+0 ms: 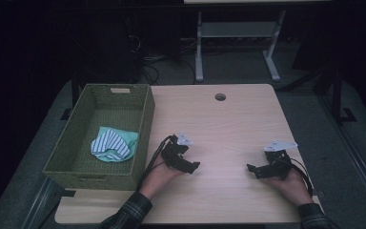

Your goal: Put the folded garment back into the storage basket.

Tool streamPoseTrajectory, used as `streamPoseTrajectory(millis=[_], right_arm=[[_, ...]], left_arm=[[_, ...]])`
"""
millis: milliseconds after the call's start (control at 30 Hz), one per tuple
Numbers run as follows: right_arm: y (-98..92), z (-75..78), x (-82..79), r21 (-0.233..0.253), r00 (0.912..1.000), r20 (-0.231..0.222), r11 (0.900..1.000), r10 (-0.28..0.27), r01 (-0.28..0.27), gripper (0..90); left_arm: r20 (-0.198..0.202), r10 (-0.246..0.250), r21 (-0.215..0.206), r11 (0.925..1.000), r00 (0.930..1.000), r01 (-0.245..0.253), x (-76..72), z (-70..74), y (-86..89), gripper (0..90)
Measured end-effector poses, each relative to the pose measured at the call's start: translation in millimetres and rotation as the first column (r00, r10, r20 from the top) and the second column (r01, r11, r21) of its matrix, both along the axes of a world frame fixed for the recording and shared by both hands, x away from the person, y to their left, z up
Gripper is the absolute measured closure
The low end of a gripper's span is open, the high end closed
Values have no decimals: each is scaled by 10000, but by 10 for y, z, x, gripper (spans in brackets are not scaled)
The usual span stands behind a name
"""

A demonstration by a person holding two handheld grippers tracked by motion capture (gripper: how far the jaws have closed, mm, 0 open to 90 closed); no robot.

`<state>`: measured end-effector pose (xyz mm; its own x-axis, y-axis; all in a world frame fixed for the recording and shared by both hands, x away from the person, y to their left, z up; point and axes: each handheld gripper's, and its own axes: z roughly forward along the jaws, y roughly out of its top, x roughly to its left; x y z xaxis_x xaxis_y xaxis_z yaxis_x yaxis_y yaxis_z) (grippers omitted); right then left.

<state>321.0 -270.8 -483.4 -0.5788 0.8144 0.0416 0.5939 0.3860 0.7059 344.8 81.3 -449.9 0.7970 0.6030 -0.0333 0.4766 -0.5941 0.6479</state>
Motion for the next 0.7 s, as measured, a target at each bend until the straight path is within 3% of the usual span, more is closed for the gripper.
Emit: streamPoseTrajectory(millis=[333,700], right_arm=[[0,-1,0,7,10000,3,10000,1,-1,33],[1,0,-1,14,10000,-17,10000,-8,8,33]], left_arm=[[-38,31,496,9988,10000,-29,-16,-169,22,147],[193,-42,412,9991,9998,34,-41,-187,26,141]])
